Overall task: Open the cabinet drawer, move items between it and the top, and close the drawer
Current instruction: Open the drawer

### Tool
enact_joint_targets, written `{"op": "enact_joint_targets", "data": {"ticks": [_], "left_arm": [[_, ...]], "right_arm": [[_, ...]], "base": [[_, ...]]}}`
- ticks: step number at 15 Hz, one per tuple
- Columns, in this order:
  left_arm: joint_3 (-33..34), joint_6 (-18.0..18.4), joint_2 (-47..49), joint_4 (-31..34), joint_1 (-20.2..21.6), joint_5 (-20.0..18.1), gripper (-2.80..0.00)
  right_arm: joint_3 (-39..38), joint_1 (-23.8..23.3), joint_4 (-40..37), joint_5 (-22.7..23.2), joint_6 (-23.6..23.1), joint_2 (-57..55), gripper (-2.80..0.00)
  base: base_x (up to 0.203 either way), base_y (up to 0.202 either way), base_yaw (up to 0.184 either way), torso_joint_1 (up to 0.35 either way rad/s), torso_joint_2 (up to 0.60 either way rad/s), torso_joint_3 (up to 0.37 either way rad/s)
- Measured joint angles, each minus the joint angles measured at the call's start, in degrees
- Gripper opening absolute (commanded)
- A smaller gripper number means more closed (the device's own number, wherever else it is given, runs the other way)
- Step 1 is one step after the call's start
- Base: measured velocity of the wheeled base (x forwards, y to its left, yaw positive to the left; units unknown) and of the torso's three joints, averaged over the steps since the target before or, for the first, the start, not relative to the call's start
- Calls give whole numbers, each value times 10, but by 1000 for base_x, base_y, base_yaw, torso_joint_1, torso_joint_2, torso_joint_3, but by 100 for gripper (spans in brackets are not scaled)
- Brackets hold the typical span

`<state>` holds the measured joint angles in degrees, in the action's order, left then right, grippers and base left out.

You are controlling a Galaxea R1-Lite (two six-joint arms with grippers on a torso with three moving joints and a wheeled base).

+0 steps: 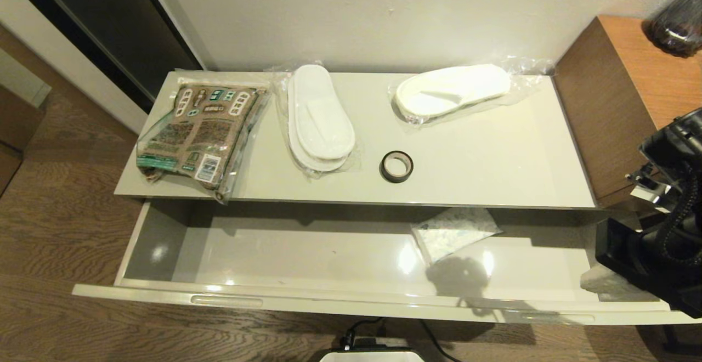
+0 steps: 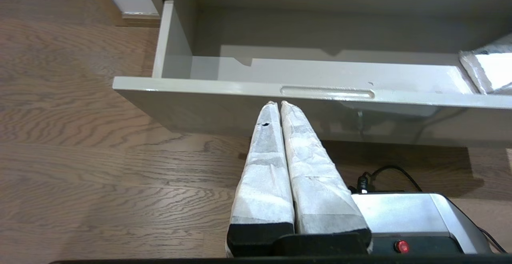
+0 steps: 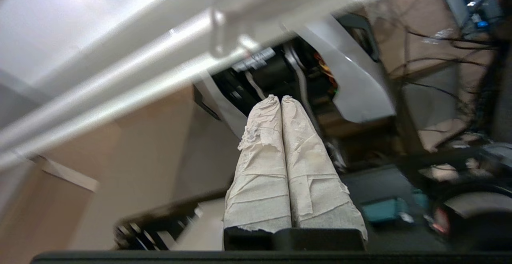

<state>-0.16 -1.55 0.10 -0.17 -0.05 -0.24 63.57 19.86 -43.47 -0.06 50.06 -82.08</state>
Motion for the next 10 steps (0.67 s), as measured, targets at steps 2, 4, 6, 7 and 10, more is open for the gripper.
{"op": "enact_joint_targets", "data": {"ticks": [2,4,6,7,10], "left_arm": [[0,0,0,0,-1,0,-280],[0,0,0,0,-1,0,-280],[0,0,0,0,0,0,-280],[0,0,0,0,0,0,-280],[0,0,0,0,-1,0,-280]], "right_arm": [[-6,0,70,-14,32,-37,-280],[-6,-1,128,-26,48,-82,-280],[-3,-4,145,-34,49,-116,-280],[-2,-5,148,-35,49,-131,-280],[-31,-9,177,-45,50,-170,-280]], "base": [[0,0,0,0,0,0],[0,0,0,0,0,0],[0,0,0,0,0,0],[0,0,0,0,0,0],[0,0,0,0,0,0]]}}
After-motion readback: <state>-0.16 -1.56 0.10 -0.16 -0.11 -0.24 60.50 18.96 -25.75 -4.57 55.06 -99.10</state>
